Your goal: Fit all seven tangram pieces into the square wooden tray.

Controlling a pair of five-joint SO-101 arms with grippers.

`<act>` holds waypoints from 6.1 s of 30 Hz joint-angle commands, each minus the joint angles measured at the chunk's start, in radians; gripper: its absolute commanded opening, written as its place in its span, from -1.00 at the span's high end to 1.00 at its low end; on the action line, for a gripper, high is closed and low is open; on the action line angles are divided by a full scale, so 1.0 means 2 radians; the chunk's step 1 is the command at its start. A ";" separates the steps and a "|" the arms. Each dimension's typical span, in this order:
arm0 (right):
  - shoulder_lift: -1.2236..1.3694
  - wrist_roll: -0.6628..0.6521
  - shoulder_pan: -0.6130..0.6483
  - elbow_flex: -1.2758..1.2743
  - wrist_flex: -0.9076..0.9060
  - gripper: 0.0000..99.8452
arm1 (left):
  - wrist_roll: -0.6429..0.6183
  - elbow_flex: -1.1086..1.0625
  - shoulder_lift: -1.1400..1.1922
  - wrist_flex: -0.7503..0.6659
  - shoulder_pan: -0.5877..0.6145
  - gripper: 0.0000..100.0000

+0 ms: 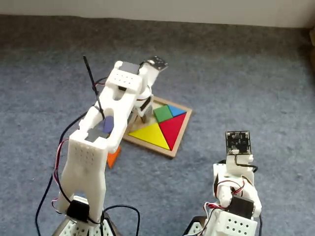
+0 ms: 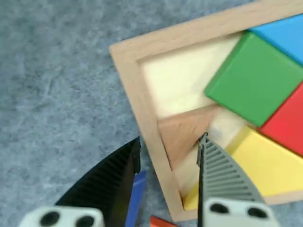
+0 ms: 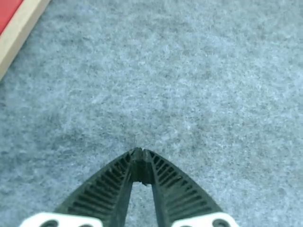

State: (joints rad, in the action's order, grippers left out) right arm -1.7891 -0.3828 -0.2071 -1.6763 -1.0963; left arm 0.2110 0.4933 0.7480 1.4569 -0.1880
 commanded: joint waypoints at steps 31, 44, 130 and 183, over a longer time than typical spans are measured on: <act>-0.010 0.001 -0.007 -0.049 -0.002 0.98 | -0.007 0.122 -0.049 0.007 -0.010 0.70; -0.010 0.001 -0.007 -0.049 -0.002 0.98 | 0.062 0.126 0.021 -0.002 -0.036 0.60; -0.011 0.001 -0.007 -0.049 -0.002 0.98 | 0.180 0.196 0.122 0.027 -0.037 0.69; -0.010 0.001 -0.007 -0.049 -0.002 0.98 | 0.175 0.297 0.148 0.154 -0.072 0.97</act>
State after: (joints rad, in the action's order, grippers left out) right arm -1.7891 -0.3828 -0.2071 -1.6763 -1.0978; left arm 0.5838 1.0334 1.0503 1.7423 -0.2938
